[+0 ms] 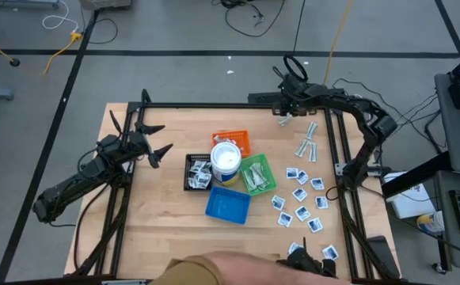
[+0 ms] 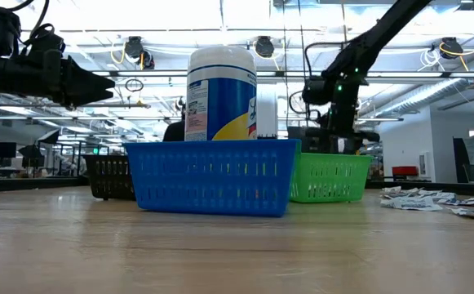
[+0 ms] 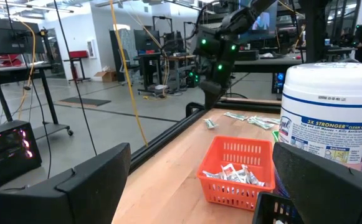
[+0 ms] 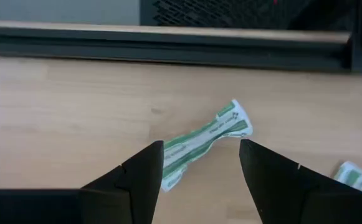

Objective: Pick & Place First Aid Supplies
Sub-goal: Put the green bandage pack into the green bin

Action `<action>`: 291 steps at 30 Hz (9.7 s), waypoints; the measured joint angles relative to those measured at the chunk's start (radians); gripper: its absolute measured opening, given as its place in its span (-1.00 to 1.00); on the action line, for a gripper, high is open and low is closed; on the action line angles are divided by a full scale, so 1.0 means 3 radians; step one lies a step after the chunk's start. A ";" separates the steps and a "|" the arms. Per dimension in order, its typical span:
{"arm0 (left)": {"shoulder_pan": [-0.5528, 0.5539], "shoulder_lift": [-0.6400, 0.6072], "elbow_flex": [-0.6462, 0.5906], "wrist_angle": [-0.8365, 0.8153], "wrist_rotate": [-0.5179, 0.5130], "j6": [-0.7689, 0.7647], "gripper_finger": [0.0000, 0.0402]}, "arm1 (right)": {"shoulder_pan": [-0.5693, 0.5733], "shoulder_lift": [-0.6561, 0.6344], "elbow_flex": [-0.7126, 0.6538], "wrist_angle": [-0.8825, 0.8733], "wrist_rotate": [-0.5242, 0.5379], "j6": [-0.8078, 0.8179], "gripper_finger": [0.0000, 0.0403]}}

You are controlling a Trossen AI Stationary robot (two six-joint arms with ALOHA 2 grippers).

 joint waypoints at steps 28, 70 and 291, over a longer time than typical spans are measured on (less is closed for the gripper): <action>0.0000 0.0001 0.0000 0.0000 0.0000 0.0000 0.98 | -0.0025 0.0556 0.0004 0.0260 -0.0341 0.0087 -0.93; 0.0000 0.0000 0.0000 0.0000 0.0000 0.0000 0.98 | 0.1458 -0.0569 0.0001 -0.0809 -0.0616 0.1159 -1.00; 0.0000 0.0001 0.0000 0.0001 0.0000 0.0000 0.98 | 0.2622 -0.0384 -0.0090 -0.0208 -0.0717 0.2395 -1.00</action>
